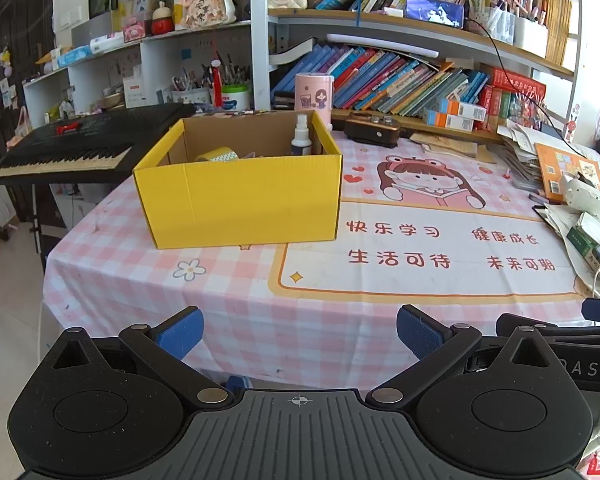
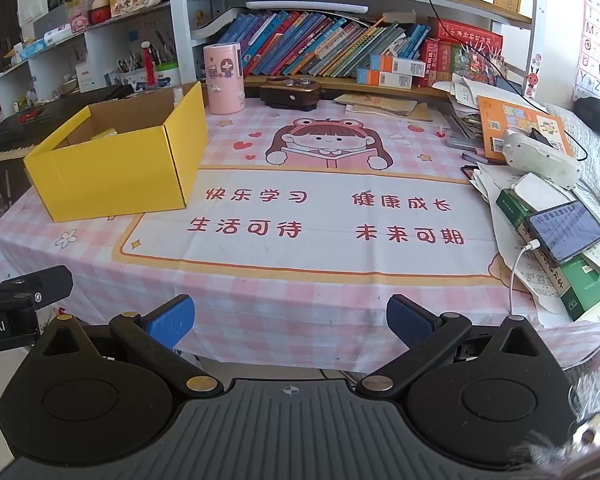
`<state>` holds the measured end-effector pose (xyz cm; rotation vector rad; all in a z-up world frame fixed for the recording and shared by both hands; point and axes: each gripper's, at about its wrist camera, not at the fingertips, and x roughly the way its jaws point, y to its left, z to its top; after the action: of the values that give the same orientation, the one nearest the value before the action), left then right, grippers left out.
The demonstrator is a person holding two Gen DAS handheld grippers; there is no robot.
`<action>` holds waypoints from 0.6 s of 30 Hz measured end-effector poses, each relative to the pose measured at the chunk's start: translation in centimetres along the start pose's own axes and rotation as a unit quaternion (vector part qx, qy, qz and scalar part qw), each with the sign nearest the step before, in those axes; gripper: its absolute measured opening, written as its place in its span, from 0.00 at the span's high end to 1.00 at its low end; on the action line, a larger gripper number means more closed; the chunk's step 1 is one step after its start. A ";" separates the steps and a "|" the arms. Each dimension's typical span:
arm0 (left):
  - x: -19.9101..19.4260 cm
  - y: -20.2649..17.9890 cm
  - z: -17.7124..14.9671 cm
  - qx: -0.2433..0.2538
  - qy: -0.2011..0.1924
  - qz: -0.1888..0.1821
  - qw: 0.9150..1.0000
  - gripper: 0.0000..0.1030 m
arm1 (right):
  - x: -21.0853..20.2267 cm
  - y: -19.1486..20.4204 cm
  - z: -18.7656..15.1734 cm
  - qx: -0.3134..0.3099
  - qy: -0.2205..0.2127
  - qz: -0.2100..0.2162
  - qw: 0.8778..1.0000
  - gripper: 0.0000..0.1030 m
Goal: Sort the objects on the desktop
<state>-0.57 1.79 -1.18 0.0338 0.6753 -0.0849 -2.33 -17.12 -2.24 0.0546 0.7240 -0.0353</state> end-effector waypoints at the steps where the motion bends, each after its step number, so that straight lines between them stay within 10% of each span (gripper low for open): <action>1: 0.0 0.0 0.0 0.000 0.000 0.000 1.000 0.00 | 0.0 0.0 0.0 0.000 0.000 0.000 1.000 0.00; 18: 0.0 -0.4 -0.2 -0.008 0.000 -0.016 1.000 0.00 | 0.4 -0.2 -0.1 0.000 0.010 0.006 1.000 0.00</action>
<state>-0.71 1.42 -1.39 0.0068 0.6758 -0.1098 -2.15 -17.33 -2.60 0.0603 0.7437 -0.0229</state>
